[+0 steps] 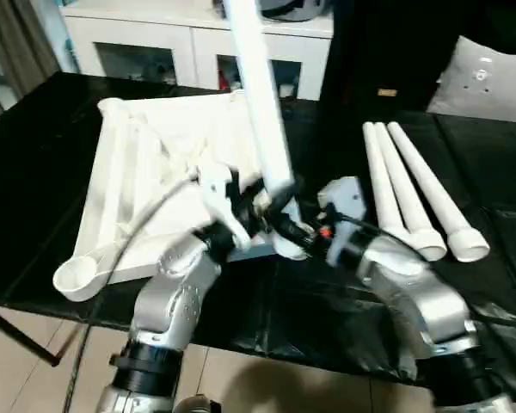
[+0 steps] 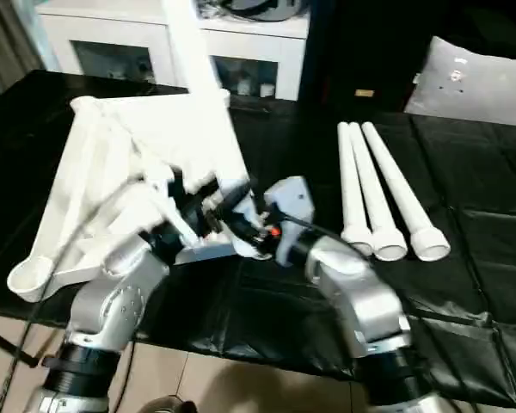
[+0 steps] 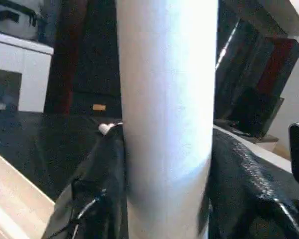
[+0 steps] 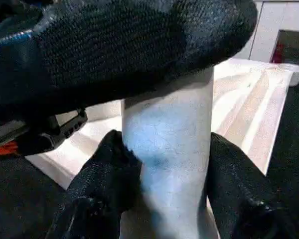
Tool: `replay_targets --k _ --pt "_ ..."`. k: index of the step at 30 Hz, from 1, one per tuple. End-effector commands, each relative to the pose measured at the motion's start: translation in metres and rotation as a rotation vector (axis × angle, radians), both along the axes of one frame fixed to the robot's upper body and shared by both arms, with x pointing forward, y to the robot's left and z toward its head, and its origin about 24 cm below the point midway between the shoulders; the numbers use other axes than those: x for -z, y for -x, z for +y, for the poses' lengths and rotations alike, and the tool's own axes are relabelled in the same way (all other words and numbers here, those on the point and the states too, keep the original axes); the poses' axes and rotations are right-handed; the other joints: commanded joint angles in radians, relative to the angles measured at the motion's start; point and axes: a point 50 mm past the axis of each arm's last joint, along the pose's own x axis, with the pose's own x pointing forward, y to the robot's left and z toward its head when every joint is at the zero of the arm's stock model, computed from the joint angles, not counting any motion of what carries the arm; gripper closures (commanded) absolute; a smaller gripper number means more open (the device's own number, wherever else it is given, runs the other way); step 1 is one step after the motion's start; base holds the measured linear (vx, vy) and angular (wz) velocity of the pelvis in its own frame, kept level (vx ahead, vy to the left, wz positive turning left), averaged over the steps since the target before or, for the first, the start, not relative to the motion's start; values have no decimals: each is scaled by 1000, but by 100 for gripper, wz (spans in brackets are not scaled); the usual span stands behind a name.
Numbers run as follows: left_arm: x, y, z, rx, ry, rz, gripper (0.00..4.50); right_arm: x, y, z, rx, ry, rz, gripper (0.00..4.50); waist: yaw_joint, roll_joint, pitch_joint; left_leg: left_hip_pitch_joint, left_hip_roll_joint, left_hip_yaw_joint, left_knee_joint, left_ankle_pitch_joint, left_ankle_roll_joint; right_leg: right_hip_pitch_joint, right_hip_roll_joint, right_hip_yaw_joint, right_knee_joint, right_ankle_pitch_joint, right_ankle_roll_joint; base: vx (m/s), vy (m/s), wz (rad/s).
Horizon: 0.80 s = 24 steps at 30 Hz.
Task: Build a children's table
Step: Pick table leg
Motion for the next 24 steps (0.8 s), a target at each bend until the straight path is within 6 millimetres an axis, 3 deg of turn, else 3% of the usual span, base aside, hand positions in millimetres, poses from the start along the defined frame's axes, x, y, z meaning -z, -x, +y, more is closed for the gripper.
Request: replay_targets --k 1,13,24 --pt "-10 -1 5 -49 34 -66 241 -1 -1 0 12 -9 -17 261 -2 -2 -66 25 61 -23 -73 -205 -9 37 -81 47 -87 -37 -181 0 0 0" --pt "-16 2 0 -68 71 -141 258 -3 -3 4 35 -74 -25 261 -2 4 -65 27 63 -25 -76 -227 -19 35 -81 48 -88 -45 -173 0 0 0" --pt "-26 -1 -1 -182 -100 -338 259 -3 -4 5 42 -85 -33 261 -4 5 -65 28 65 -27 -78 -239 -24 35 -81 48 -87 -33 -162 0 0 0"
